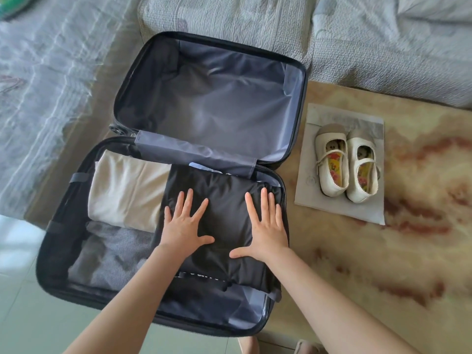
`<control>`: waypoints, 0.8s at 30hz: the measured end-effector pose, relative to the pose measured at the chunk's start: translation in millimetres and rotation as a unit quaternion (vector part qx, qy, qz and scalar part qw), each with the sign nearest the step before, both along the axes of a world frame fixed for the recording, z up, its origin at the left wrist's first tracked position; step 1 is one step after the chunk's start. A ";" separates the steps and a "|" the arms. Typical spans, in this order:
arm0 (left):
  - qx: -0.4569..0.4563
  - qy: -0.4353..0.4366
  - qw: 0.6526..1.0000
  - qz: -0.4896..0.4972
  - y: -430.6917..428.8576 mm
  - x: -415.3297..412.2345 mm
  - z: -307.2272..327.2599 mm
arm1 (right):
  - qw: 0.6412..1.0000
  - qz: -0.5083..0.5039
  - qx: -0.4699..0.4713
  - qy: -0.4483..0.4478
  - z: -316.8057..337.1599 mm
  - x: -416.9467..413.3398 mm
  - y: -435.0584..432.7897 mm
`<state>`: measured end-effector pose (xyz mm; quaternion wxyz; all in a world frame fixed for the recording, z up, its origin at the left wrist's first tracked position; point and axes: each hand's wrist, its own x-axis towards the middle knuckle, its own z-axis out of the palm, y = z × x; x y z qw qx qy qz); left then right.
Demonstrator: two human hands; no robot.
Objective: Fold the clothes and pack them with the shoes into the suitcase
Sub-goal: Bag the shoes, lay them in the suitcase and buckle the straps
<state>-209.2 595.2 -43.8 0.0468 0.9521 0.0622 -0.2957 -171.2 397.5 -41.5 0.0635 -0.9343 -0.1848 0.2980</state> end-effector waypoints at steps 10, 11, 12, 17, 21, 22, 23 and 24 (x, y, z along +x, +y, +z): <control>-0.177 -0.235 0.955 0.040 -112.1 63.4 48.8 | 0.854 -0.443 0.216 -0.165 15.9 49.3 -120.9; -0.191 -0.235 0.953 0.031 -130.1 69.1 48.3 | 0.840 -0.472 0.216 -0.158 15.1 55.6 -141.0; -0.204 -0.232 0.951 0.022 -147.7 74.3 46.9 | 0.827 -0.496 0.219 -0.149 14.7 61.6 -158.8; -0.243 -0.158 0.957 0.007 -215.6 100.1 29.4 | 0.789 -0.569 0.214 -0.091 8.7 91.9 -219.4; -0.307 -0.053 0.943 0.119 -247.1 124.4 15.2 | 0.706 -0.650 0.282 -0.018 -8.1 114.1 -245.0; -0.325 -0.034 0.932 0.156 -253.5 130.7 10.5 | 0.691 -0.665 0.283 0.005 -12.9 118.4 -249.1; -0.342 -0.019 0.918 0.200 -259.3 136.4 5.9 | 0.682 -0.675 0.281 0.025 -18.5 122.4 -252.5; -0.355 -0.007 0.900 0.252 -264.3 141.8 2.0 | 0.674 -0.682 0.280 0.042 -21.9 125.8 -253.5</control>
